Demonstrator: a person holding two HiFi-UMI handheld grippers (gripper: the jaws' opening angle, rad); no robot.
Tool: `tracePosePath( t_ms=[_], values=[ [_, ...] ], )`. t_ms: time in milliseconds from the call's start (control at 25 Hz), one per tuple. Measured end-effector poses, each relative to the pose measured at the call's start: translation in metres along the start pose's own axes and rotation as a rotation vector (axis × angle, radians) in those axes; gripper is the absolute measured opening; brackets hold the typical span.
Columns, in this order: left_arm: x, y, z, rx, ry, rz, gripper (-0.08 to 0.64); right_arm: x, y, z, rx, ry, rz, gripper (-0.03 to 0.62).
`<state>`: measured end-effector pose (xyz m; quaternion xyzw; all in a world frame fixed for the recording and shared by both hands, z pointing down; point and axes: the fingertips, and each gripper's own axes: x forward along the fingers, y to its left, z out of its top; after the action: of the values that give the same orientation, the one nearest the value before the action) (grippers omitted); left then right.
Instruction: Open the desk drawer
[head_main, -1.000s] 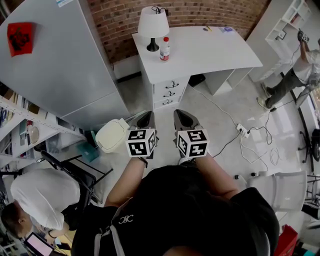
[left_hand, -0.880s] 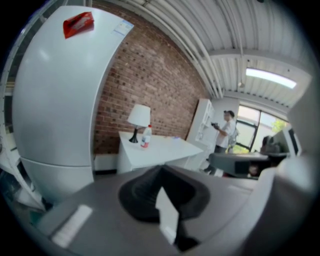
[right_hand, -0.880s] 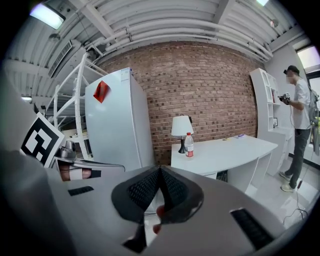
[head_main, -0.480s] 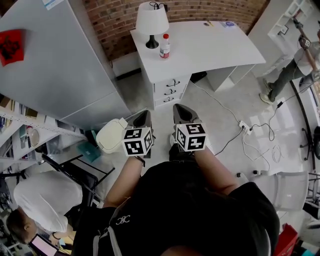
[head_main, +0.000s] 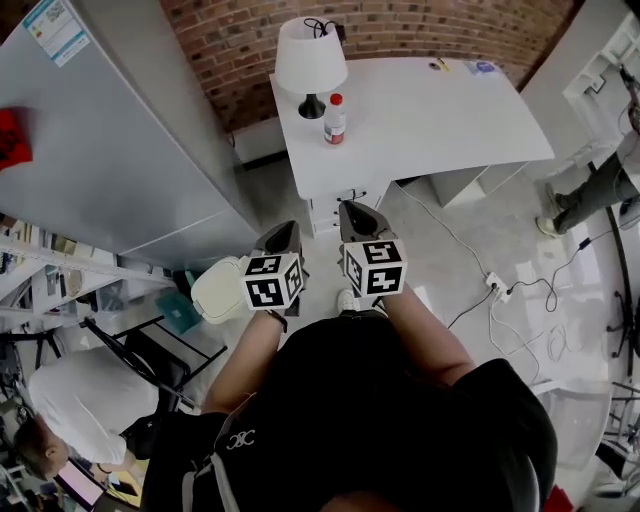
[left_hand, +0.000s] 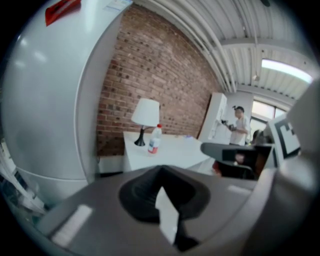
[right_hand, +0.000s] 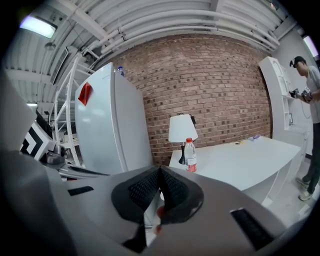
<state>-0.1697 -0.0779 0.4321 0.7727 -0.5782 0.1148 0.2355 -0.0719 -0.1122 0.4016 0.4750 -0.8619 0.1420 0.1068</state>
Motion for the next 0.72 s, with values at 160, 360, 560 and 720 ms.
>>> tracePosePath(
  t_ms=[160, 360, 560, 720],
  values=[
    [0.036, -0.011, 0.005, -0.004, 0.022, 0.013, -0.002, 0.019, -0.039, 0.003, 0.057, 0.018, 0.014, -0.011],
    [0.076, -0.028, 0.012, -0.023, 0.036, 0.008, -0.002, 0.031, -0.076, -0.011, 0.148, 0.066, 0.016, -0.011],
    [0.097, -0.040, 0.004, -0.001, 0.077, -0.008, -0.002, 0.035, -0.100, -0.035, 0.202, 0.107, -0.009, -0.011],
    [0.112, -0.035, -0.008, 0.018, 0.136, -0.037, -0.002, 0.046, -0.116, -0.065, 0.330, 0.164, -0.053, -0.011]
  ],
)
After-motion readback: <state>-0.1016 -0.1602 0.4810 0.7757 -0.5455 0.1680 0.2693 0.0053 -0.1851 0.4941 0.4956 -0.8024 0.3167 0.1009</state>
